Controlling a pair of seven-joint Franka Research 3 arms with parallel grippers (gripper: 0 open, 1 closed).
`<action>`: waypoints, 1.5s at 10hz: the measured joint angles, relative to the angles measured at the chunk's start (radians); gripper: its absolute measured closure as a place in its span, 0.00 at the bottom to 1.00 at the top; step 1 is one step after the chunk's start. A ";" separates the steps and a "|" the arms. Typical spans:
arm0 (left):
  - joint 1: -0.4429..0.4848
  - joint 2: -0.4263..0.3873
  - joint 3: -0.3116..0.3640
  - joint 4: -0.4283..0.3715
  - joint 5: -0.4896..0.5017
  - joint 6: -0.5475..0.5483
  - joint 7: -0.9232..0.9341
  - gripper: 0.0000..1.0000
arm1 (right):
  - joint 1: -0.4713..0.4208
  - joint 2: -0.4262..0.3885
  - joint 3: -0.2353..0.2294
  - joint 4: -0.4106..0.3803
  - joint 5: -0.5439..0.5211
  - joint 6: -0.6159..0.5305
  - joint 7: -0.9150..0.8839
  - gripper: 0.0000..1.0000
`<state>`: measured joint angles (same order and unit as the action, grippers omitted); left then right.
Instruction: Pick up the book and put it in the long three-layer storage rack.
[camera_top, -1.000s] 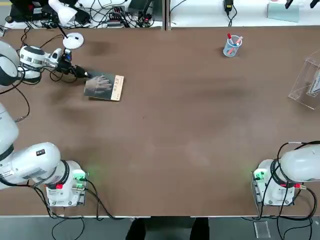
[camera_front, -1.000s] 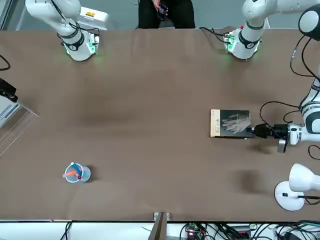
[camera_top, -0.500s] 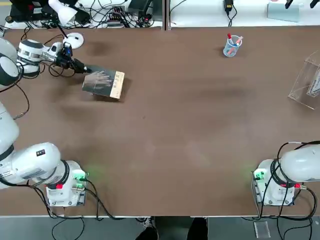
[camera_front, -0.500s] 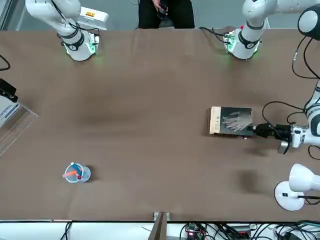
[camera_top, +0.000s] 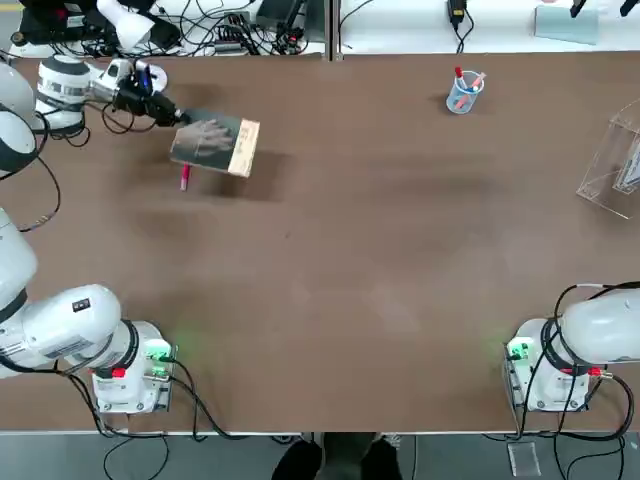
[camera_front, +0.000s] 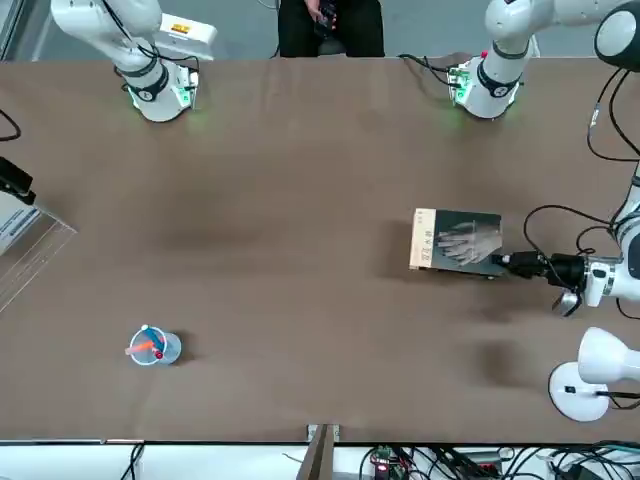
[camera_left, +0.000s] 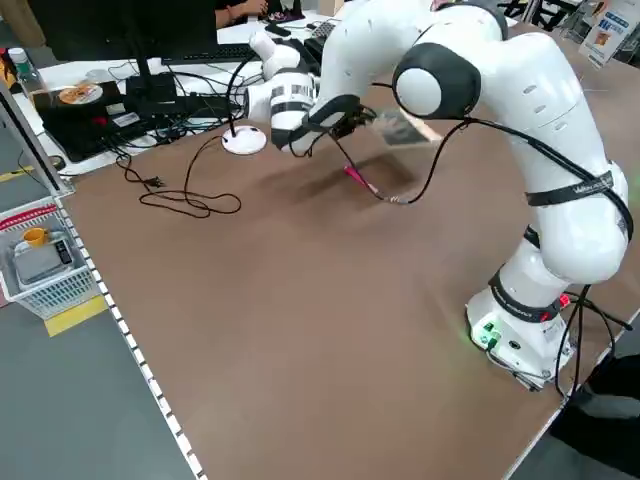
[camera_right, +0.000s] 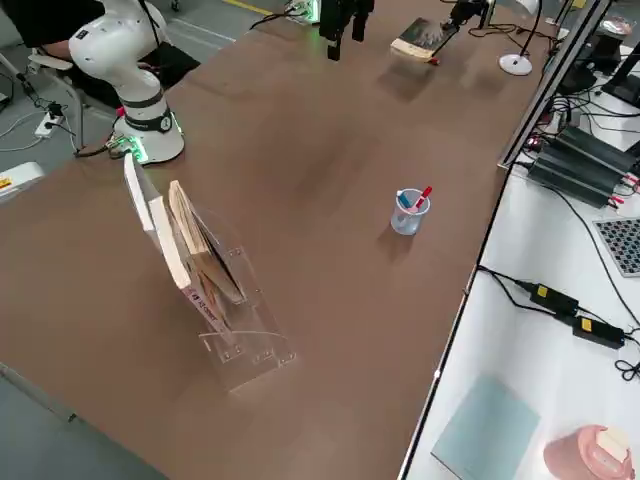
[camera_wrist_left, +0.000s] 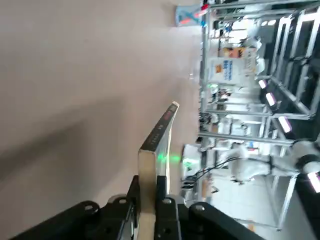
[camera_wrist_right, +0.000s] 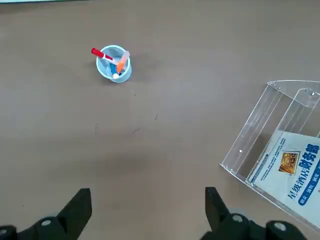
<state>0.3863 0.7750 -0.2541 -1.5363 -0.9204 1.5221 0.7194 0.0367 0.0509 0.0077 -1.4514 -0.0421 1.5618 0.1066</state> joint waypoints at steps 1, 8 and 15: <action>0.000 -0.005 -0.023 0.003 -0.025 -0.001 -0.041 1.00 | 0.000 0.000 0.000 0.000 0.000 0.000 0.000 0.00; -0.038 -0.022 -0.158 0.073 -0.155 0.015 -0.303 1.00 | 0.000 0.000 0.001 0.000 0.040 -0.018 0.000 0.00; -0.054 -0.052 -0.334 0.079 -0.163 0.198 -0.381 1.00 | 0.000 0.000 0.002 0.000 0.098 -0.050 0.001 0.00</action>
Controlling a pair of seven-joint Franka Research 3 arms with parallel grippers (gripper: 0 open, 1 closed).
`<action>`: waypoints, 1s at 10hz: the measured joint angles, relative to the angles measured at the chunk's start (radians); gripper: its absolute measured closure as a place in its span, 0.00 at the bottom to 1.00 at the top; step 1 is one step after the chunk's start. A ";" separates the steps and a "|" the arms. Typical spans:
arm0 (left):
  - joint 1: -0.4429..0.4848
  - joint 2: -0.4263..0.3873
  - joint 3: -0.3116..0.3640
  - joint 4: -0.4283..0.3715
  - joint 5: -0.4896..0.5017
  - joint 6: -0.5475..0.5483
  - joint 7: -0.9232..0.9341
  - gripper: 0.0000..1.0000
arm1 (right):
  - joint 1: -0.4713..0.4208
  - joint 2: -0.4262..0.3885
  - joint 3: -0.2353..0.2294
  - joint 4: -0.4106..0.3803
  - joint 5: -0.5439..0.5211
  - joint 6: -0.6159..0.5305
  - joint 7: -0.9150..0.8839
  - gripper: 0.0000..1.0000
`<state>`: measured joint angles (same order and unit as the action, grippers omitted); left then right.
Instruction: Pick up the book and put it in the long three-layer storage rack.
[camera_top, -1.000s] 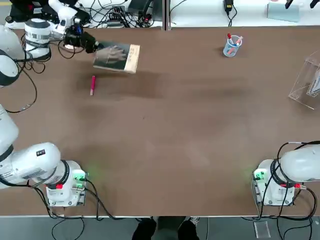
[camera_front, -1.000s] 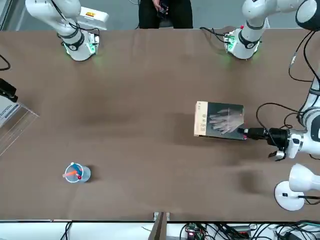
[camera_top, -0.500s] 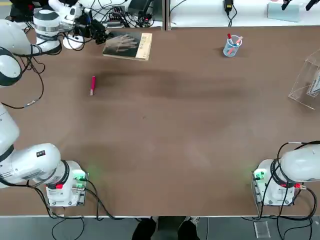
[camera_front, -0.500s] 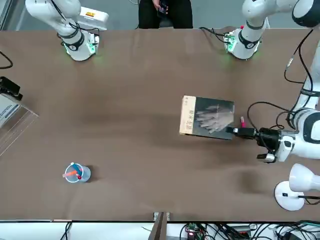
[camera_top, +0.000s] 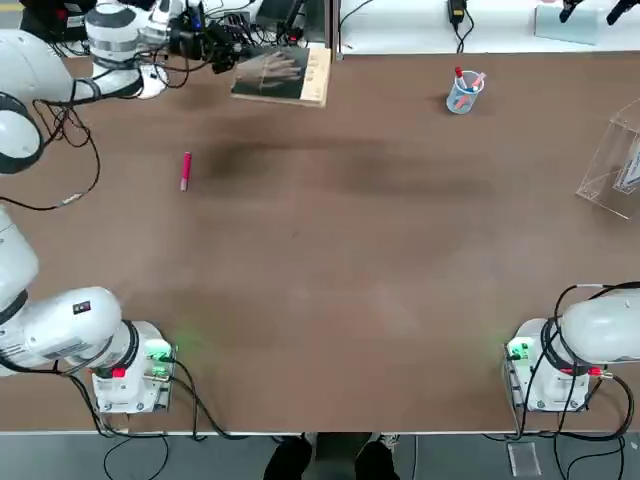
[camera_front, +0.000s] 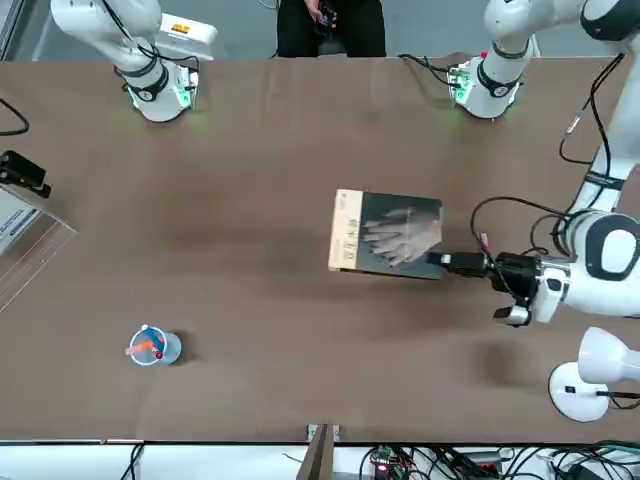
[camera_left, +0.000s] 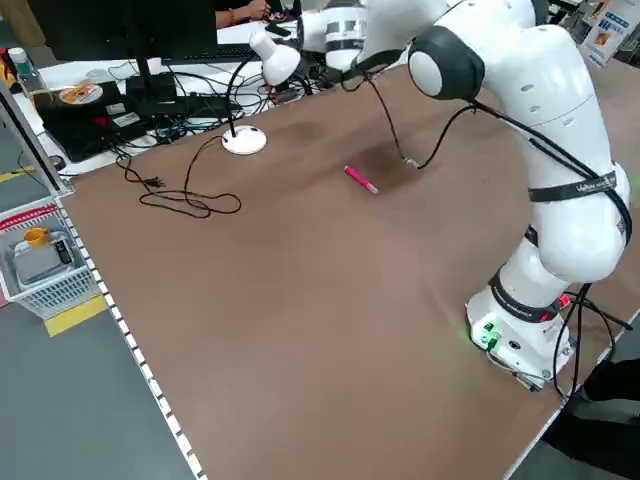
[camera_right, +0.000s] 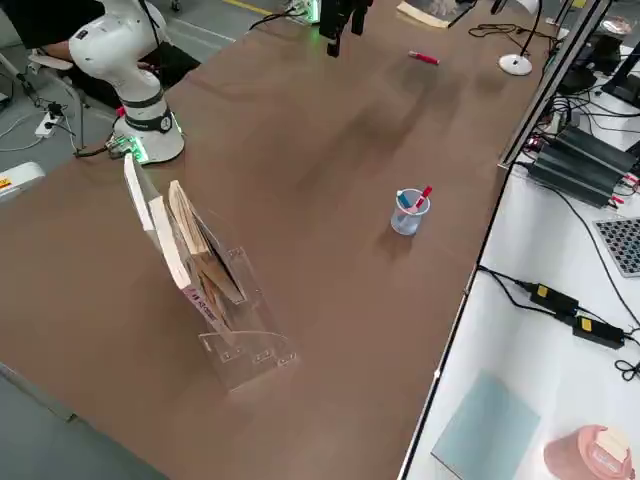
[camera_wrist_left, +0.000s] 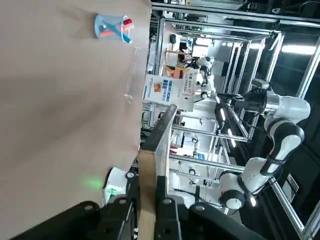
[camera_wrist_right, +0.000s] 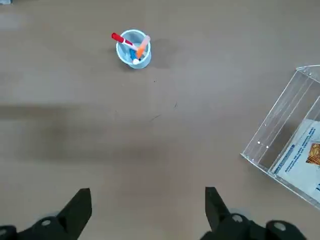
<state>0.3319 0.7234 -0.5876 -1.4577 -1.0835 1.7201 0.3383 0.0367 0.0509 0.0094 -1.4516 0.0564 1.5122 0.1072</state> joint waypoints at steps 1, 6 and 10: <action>-0.006 -0.001 -0.011 0.000 -0.005 0.018 -0.005 1.00 | -0.001 0.000 -0.001 0.000 0.025 -0.012 0.000 0.00; -0.077 -0.001 -0.020 0.002 -0.071 0.088 -0.037 1.00 | -0.028 0.000 -0.004 -0.006 0.203 -0.055 -0.004 0.00; -0.147 -0.001 -0.021 0.004 -0.102 0.147 -0.054 1.00 | -0.074 0.007 -0.007 -0.070 0.441 -0.060 -0.045 0.00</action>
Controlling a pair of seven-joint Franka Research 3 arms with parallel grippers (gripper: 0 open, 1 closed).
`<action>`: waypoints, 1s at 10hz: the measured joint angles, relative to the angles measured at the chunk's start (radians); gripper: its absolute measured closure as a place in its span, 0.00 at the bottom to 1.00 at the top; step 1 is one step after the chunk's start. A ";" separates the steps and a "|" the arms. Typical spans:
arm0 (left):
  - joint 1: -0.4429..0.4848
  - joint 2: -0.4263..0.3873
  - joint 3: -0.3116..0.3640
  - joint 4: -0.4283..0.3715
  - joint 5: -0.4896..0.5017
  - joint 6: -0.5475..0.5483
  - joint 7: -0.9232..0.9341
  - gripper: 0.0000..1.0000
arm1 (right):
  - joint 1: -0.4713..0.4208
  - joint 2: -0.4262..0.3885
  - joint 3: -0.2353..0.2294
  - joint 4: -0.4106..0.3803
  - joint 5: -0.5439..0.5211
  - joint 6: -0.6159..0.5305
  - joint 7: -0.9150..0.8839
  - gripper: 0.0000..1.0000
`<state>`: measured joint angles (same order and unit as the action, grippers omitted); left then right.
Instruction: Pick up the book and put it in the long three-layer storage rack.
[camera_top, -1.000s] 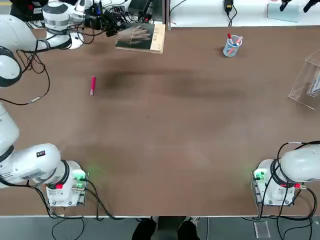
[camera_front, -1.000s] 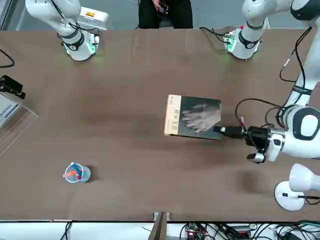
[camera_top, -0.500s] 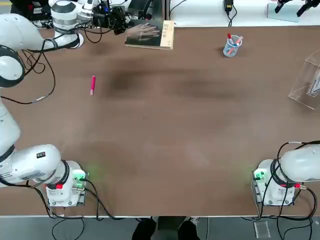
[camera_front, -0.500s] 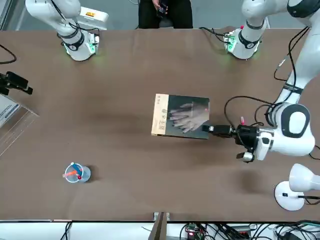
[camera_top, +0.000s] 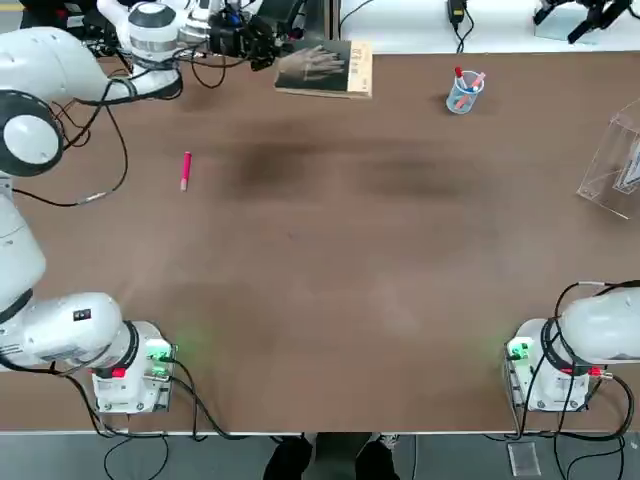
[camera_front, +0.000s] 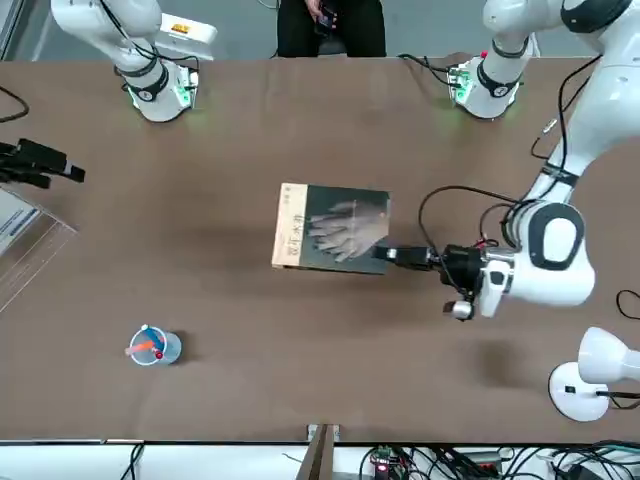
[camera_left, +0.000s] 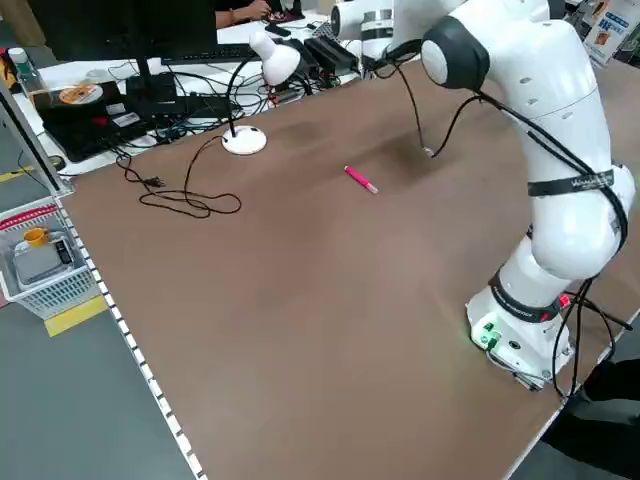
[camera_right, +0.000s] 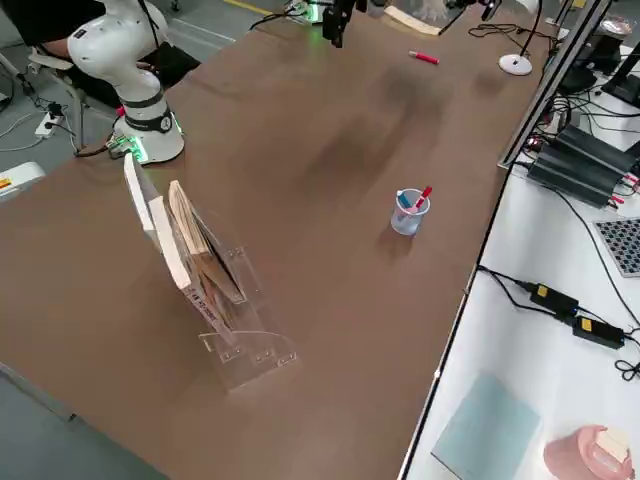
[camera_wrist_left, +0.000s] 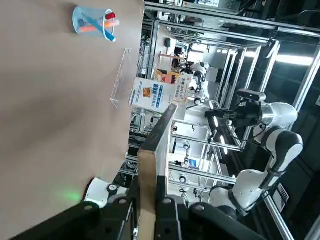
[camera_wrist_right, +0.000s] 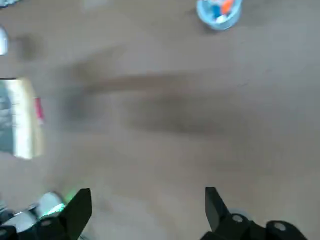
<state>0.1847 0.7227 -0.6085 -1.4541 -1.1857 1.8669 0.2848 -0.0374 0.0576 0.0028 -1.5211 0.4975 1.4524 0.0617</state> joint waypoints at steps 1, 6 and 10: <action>-0.019 0.000 0.000 0.000 -0.010 0.017 0.000 1.00 | -0.007 0.002 0.000 -0.022 0.054 0.000 -0.013 0.00; -0.144 0.000 -0.002 0.000 -0.019 0.172 -0.002 1.00 | -0.046 0.006 -0.001 -0.146 0.269 0.004 -0.057 0.00; -0.232 0.008 -0.001 0.011 -0.028 0.267 -0.004 1.00 | -0.098 0.007 -0.002 -0.283 0.468 0.024 -0.149 0.00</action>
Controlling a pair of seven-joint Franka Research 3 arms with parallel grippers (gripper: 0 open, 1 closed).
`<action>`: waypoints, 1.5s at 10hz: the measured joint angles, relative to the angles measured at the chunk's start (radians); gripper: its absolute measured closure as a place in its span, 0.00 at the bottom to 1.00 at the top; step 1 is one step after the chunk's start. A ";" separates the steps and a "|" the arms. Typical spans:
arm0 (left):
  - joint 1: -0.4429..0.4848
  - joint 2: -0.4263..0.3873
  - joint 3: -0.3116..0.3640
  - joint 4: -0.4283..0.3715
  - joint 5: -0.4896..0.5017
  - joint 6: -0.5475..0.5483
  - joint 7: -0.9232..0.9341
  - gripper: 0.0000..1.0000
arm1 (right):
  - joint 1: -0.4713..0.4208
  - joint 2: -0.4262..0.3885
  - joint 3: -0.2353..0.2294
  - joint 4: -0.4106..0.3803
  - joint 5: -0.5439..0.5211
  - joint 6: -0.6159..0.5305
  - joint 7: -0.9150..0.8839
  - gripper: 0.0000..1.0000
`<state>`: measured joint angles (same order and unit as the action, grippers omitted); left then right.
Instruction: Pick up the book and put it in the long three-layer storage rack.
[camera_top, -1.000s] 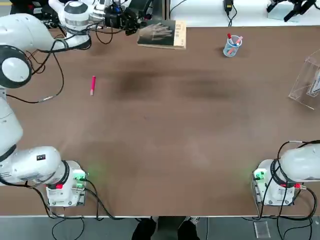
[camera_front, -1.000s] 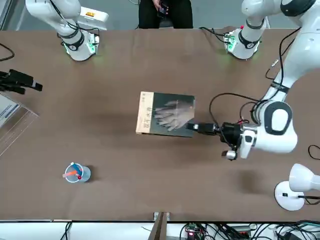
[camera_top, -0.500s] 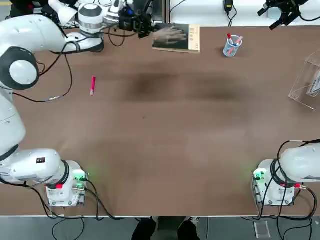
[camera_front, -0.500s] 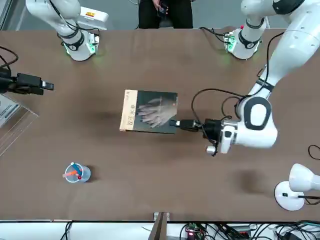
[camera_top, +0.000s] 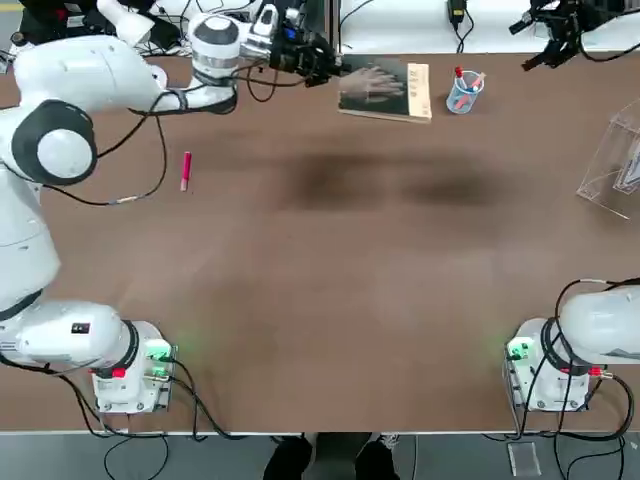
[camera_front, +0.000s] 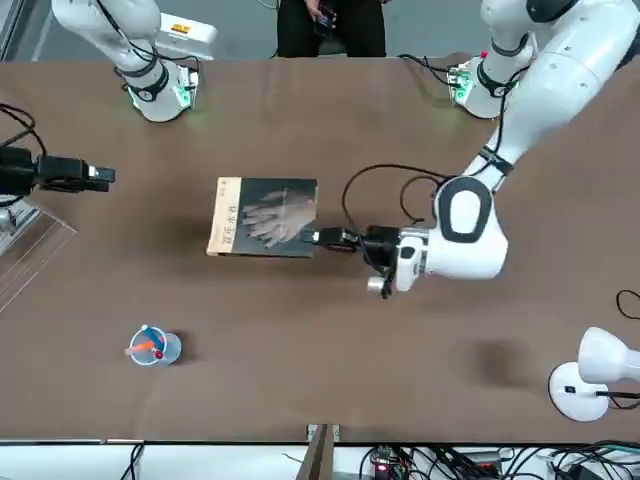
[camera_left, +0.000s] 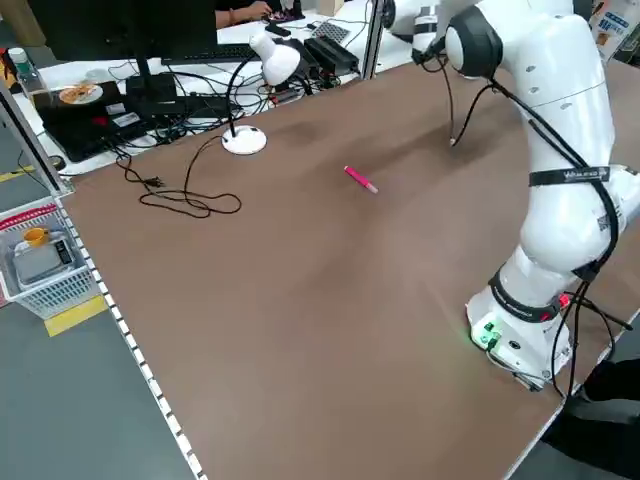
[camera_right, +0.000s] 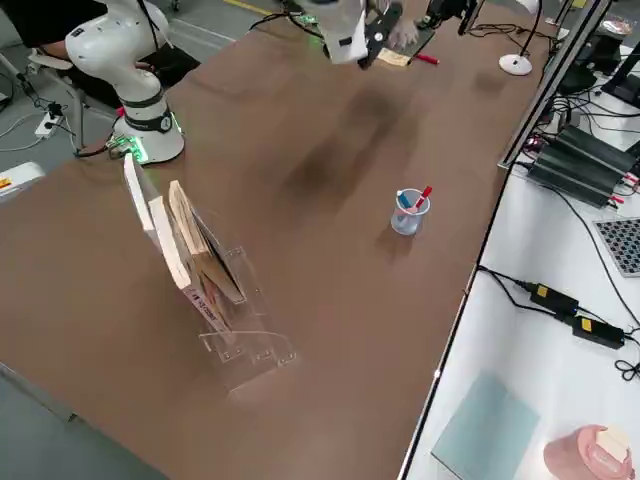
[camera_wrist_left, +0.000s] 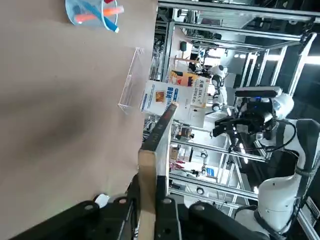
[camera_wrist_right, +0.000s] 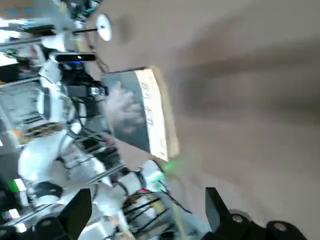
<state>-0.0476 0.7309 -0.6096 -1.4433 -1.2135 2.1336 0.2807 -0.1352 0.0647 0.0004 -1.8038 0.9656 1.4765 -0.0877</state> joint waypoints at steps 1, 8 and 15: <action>-0.008 0.006 0.000 0.008 0.000 0.003 0.000 1.00 | -0.013 0.000 -0.001 -0.036 0.033 0.011 -0.031 0.00; -0.115 0.036 0.001 0.042 -0.075 0.121 0.000 1.00 | -0.046 0.000 -0.001 -0.225 0.244 0.093 -0.109 0.00; -0.140 0.042 0.009 0.056 -0.094 0.150 0.000 1.00 | -0.047 0.033 0.001 -0.298 0.279 0.104 -0.334 0.00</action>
<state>-0.1878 0.7726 -0.6003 -1.3871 -1.3077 2.2839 0.2806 -0.1826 0.0972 0.0018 -2.1013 1.2447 1.5807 -0.4219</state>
